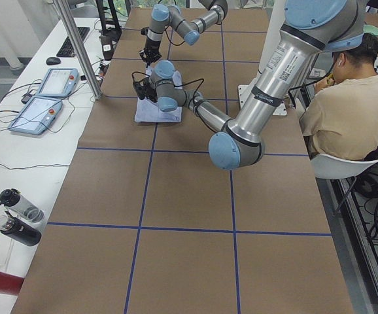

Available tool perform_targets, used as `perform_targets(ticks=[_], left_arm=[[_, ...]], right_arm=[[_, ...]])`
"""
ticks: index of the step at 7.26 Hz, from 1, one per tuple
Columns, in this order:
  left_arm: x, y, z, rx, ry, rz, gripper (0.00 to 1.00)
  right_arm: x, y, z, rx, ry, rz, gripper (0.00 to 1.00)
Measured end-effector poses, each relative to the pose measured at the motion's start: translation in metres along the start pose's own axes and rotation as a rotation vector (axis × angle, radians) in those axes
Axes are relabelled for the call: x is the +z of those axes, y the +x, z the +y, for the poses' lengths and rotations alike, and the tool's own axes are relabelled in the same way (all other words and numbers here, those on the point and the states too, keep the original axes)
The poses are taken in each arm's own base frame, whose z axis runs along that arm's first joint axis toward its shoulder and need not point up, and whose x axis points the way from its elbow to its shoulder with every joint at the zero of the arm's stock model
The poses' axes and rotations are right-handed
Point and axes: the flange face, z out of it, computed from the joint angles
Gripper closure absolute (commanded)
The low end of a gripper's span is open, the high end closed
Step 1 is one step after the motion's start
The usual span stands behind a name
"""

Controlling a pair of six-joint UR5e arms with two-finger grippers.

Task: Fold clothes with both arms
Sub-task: 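Lay the folded edge down on the far edge with both grippers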

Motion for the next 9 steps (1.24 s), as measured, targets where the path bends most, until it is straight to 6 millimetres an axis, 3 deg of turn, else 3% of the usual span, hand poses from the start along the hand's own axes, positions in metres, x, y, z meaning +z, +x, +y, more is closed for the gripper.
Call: perform_targets(ticks=[2, 5, 6, 7, 9], left_arm=[[0.020, -0.005, -0.018, 0.011, 0.012, -0.001, 1.00], [0.045, -0.008, -0.035, 0.025, 0.026, -0.004, 0.99], [0.056, -0.010, -0.041, 0.030, 0.032, 0.001, 0.55], [0.068, -0.010, -0.048, 0.032, 0.048, 0.003, 0.27], [0.083, -0.007, -0.059, 0.036, 0.089, 0.010, 0.26]], right_arm=[[0.024, -0.011, -0.001, -0.032, 0.005, 0.004, 1.00], [0.054, -0.011, -0.010, -0.074, 0.012, 0.015, 1.00], [0.065, -0.011, -0.013, -0.083, 0.008, 0.009, 0.71], [0.074, -0.010, -0.016, -0.091, 0.007, 0.008, 0.01], [0.087, -0.018, -0.019, -0.115, 0.005, -0.003, 0.00]])
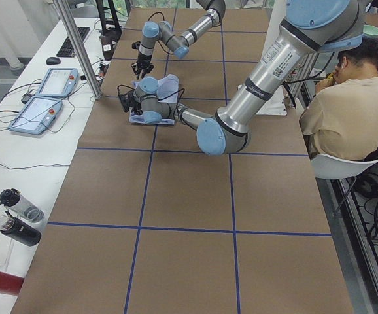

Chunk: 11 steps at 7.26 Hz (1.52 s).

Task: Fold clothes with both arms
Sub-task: 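Lay the folded edge down on the far edge with both grippers, then release the shirt and raise both grippers away from it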

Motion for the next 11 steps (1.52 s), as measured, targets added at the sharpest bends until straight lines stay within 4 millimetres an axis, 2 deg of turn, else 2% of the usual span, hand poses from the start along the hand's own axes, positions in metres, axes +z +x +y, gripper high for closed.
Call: perform_targets(ticks=[2, 4, 5, 6, 7, 8, 9, 10, 11], left_arm=[[-0.007, 0.007, -0.025, 0.001, 0.034, 0.015, 0.26], [-0.026, 0.014, -0.041, 0.014, 0.011, 0.031, 0.26], [-0.044, 0.010, -0.044, 0.040, -0.028, 0.041, 0.42], [-0.061, 0.003, -0.043, 0.060, -0.059, 0.050, 0.82], [-0.071, 0.000, -0.040, 0.071, -0.075, 0.059, 1.00], [-0.079, -0.005, -0.039, 0.079, -0.082, 0.066, 1.00], [-0.085, -0.011, -0.037, 0.091, -0.085, 0.071, 1.00], [-0.084, -0.009, -0.031, 0.102, -0.092, 0.072, 1.00], [-0.071, -0.001, -0.020, 0.109, -0.105, 0.065, 1.00]], right_arm=[[-0.014, -0.021, -0.015, -0.027, -0.013, -0.025, 0.00], [-0.026, -0.028, -0.033, -0.073, -0.039, -0.021, 0.00], [-0.035, -0.025, -0.048, -0.099, -0.059, -0.008, 0.00], [-0.044, -0.016, -0.064, -0.133, -0.079, 0.008, 0.00], [-0.051, -0.005, -0.069, -0.164, -0.090, 0.015, 0.00], [-0.053, 0.001, -0.061, -0.184, -0.095, 0.016, 0.00], [-0.052, 0.007, -0.045, -0.204, -0.088, 0.008, 0.00], [-0.053, 0.013, -0.034, -0.219, -0.078, -0.005, 0.00], [-0.055, 0.025, -0.035, -0.228, -0.075, -0.016, 0.00]])
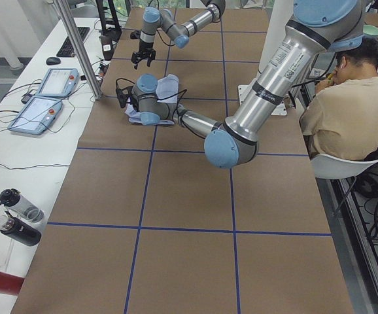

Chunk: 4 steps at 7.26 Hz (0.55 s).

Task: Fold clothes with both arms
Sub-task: 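Release the shirt and raise both grippers away from it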

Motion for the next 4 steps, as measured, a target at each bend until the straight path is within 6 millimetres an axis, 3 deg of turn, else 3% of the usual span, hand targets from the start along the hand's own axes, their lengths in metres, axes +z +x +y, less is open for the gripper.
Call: perform_targets(ticks=[2, 4], left_arm=[[0.045, 0.014, 0.022, 0.030, -0.036, -0.036, 1.00], [0.084, 0.026, 0.045, 0.079, -0.069, -0.077, 1.00]], right_arm=[[-0.014, 0.040, -0.032, -0.008, 0.001, -0.012, 0.00], [-0.029, 0.063, -0.065, -0.015, -0.007, -0.014, 0.00]])
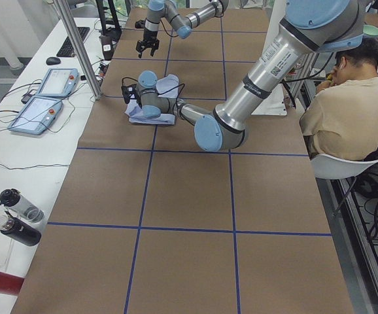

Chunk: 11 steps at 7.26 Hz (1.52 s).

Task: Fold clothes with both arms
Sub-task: 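Release the shirt and raise both grippers away from it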

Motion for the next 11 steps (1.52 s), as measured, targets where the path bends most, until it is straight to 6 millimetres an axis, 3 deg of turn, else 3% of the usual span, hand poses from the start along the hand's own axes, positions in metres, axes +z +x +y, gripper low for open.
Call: perform_targets(ticks=[3, 6, 8, 9, 11], left_arm=[[0.046, 0.019, 0.000, 0.070, 0.047, -0.057, 1.00], [0.072, -0.003, -0.017, 0.137, 0.106, -0.109, 1.00], [0.067, -0.010, -0.038, 0.162, 0.141, -0.117, 1.00], [0.059, 0.001, -0.050, 0.166, 0.157, -0.106, 1.00], [0.048, 0.036, -0.054, 0.148, 0.149, -0.062, 1.00]], right_arm=[[-0.011, 0.023, -0.021, 0.001, -0.004, 0.001, 0.00], [-0.003, 0.041, -0.028, 0.002, 0.002, 0.020, 0.00], [0.001, 0.045, -0.028, 0.000, 0.005, 0.025, 0.00], [0.000, 0.045, -0.027, -0.001, 0.003, 0.024, 0.00], [0.000, 0.045, -0.026, -0.002, -0.002, 0.025, 0.00]])
